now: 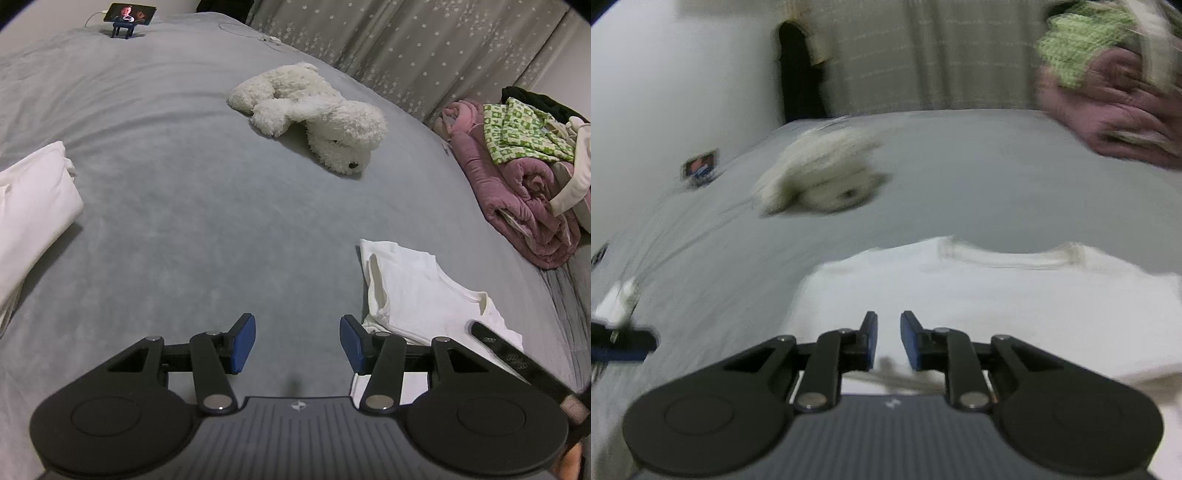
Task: Fold clothes
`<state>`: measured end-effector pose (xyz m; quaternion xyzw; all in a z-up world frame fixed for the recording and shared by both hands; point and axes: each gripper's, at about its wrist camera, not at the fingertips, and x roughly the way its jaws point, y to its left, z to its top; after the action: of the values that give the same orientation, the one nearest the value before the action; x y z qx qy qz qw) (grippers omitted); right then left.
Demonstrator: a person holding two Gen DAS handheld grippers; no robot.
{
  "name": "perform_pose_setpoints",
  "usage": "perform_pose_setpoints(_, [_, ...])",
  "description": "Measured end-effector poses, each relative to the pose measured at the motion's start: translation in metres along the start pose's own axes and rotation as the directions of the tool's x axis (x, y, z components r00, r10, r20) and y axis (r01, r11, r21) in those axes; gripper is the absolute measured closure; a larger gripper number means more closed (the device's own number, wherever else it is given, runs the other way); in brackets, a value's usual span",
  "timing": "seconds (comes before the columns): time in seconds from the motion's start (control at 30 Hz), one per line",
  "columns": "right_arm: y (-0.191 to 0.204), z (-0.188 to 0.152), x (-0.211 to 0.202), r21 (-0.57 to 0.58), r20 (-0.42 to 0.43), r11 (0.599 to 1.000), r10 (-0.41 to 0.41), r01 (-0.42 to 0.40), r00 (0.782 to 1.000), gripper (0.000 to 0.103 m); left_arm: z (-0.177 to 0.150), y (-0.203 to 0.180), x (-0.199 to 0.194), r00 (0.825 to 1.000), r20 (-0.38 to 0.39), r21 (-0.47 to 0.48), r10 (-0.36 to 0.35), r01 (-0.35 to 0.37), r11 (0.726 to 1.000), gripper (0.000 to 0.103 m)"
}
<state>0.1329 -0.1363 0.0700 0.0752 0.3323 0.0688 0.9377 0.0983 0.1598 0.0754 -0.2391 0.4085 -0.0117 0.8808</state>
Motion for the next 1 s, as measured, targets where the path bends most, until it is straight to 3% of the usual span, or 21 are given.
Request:
perform_pose_setpoints(0.13, [-0.075, 0.004, -0.025, 0.140, 0.011, 0.983, -0.124, 0.121, 0.992, 0.084, -0.002, -0.002, 0.000, 1.000, 0.000, 0.009, -0.001, 0.001, 1.000, 0.054])
perform_pose_setpoints(0.23, [-0.125, -0.007, -0.031, 0.171, -0.049, 0.968, -0.178, 0.183, 0.983, 0.085, -0.004, -0.004, 0.001, 1.000, -0.005, 0.020, 0.003, -0.003, 1.000, 0.054])
perform_pose_setpoints(0.33, [-0.158, -0.023, -0.032, 0.164, -0.110, 0.957, -0.224, 0.240, 0.968, 0.101, -0.007, -0.007, 0.003, 1.000, -0.011, 0.032, 0.010, -0.010, 0.999, 0.054])
perform_pose_setpoints(0.43, [-0.161, -0.031, -0.039, 0.146, -0.078, 0.963, -0.217, 0.227, 0.973, 0.101, -0.009, -0.011, 0.006, 1.000, -0.015, 0.046, 0.016, -0.015, 0.999, 0.054])
perform_pose_setpoints(0.53, [-0.148, -0.035, -0.045, 0.072, -0.048, 0.962, -0.261, 0.264, 0.964, 0.099, -0.010, -0.011, 0.008, 1.000, -0.022, 0.053, 0.019, -0.017, 0.998, 0.054])
perform_pose_setpoints(0.7, [-0.149, -0.025, -0.047, 0.106, 0.001, 0.948, -0.301, 0.299, 0.954, 0.095, -0.010, -0.013, 0.009, 1.000, -0.022, 0.057, 0.019, -0.017, 0.998, 0.054])
perform_pose_setpoints(0.8, [-0.160, -0.024, -0.036, 0.134, -0.044, 0.946, -0.292, 0.296, 0.955, 0.092, -0.010, -0.013, 0.009, 1.000, -0.022, 0.060, 0.019, -0.017, 0.998, 0.054])
perform_pose_setpoints(0.87, [-0.157, -0.024, -0.028, 0.044, -0.060, 0.945, -0.320, 0.323, 0.945, 0.092, -0.011, -0.013, 0.009, 0.999, -0.023, 0.061, 0.022, -0.020, 0.998, 0.054])
perform_pose_setpoints(1.0, [-0.174, -0.002, -0.029, 0.148, -0.054, 0.939, -0.306, 0.311, 0.950, 0.086, -0.011, -0.014, 0.011, 0.999, -0.027, 0.061, 0.023, -0.022, 0.998, 0.054])
